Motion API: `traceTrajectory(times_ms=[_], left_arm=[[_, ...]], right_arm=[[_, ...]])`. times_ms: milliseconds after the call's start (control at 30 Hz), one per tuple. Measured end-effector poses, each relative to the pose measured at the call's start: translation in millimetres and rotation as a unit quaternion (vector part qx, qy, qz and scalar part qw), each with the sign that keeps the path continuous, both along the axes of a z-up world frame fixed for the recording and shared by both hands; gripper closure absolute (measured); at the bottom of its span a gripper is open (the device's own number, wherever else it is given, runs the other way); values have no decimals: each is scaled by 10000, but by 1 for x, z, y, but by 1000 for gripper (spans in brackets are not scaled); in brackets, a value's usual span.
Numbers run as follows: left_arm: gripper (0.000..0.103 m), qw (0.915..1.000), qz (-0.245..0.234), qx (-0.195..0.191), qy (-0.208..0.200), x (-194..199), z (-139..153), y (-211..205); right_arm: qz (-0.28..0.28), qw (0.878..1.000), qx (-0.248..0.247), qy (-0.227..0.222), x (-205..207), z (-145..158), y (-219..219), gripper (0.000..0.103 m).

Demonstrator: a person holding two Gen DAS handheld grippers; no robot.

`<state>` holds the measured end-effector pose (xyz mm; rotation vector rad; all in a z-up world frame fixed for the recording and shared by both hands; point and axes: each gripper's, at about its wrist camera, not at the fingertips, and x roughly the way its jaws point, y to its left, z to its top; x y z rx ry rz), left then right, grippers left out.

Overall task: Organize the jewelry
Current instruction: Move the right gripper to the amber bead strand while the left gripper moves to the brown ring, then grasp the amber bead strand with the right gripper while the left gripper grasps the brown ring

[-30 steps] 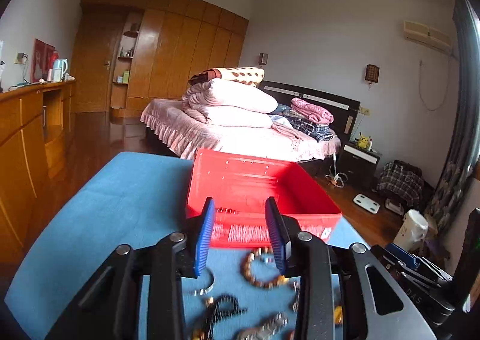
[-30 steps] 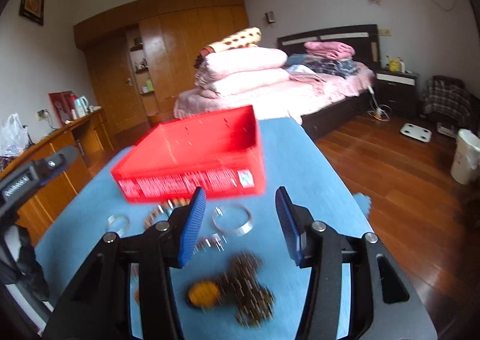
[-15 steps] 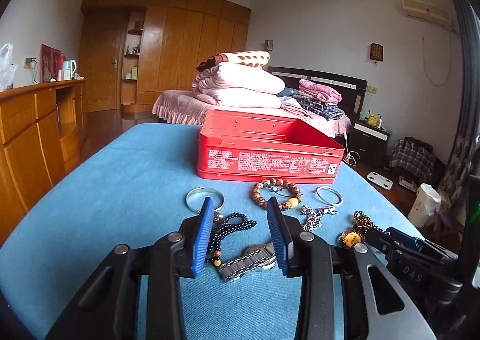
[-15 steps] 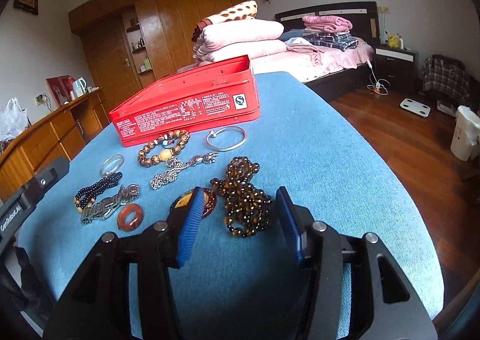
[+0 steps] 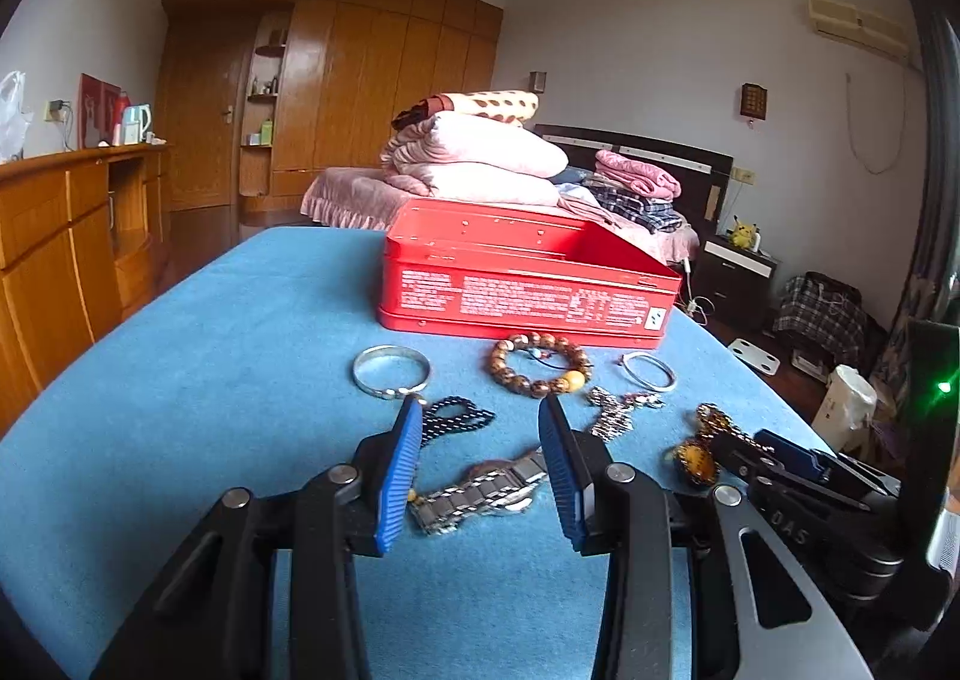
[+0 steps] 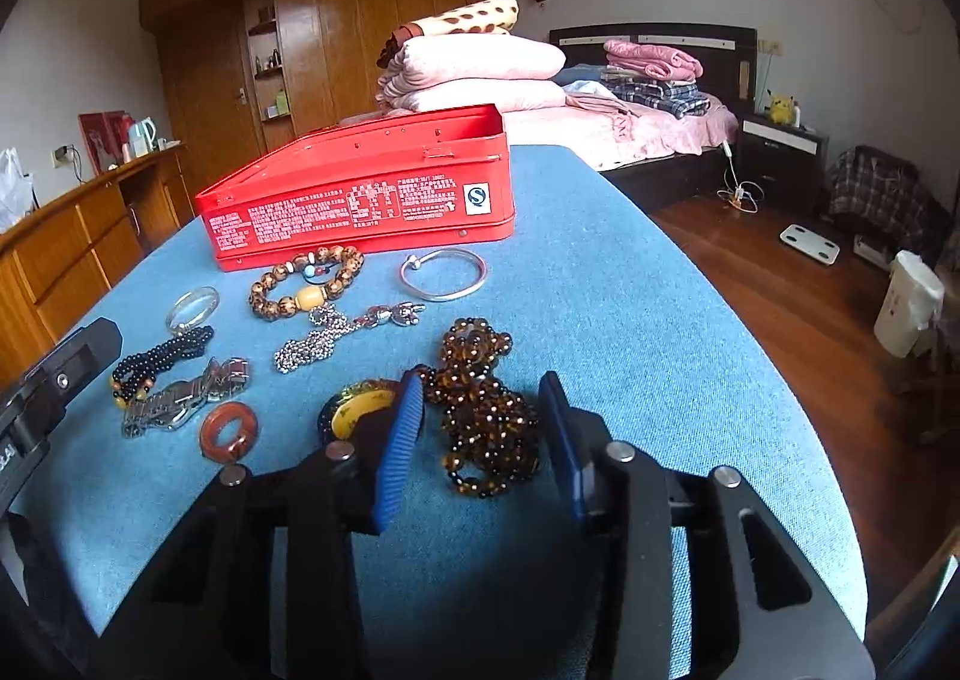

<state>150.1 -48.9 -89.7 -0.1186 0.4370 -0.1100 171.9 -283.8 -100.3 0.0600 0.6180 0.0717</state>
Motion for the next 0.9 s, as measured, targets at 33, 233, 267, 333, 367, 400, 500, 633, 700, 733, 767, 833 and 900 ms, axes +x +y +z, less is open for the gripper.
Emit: traceTrajectory(times_ms=[33,233,267,333,367,400,500,633,700,733,767,833,900], left_arm=[[63,10000,-41,22,-13,-2,0,-3],[63,9996,-275,46,13,-7,0,-21],[63,9994,-336,59,31,-8,0,-27],[63,9990,-431,86,59,-8,-2,-35],[63,9987,-500,105,92,-8,-3,-41],[63,9984,-540,115,123,-7,-5,-46],[63,9977,-605,96,277,-1,-11,-57],[63,9979,-467,107,432,4,-21,-64],[63,9979,-398,103,498,8,-26,-66],[63,9978,-366,109,537,9,-27,-66],[63,9978,-343,105,565,10,-29,-66],[63,9977,-291,133,592,13,-31,-67],[63,9980,-242,175,561,15,-34,-68]], right_arm=[[29,10000,-38,55,1,-2,1,75],[81,9994,-348,-44,-8,-3,3,78],[71,9995,-291,-45,-10,-3,0,79],[53,9998,-168,-38,-14,-2,-8,79],[30,9999,-137,-36,-15,-2,-12,80],[-21,9999,-123,-42,-17,-2,-17,80],[-119,9999,-2,-68,-22,-2,-30,80],[-128,9998,108,-115,-27,-3,-40,80],[-96,9997,139,-149,-27,-5,-42,80],[-89,9997,146,-165,-27,-5,-42,80],[-87,9997,156,-180,-27,-5,-42,80],[-79,9995,195,-224,-28,-6,-42,79],[-74,9993,237,-269,-28,-7,-43,79]])
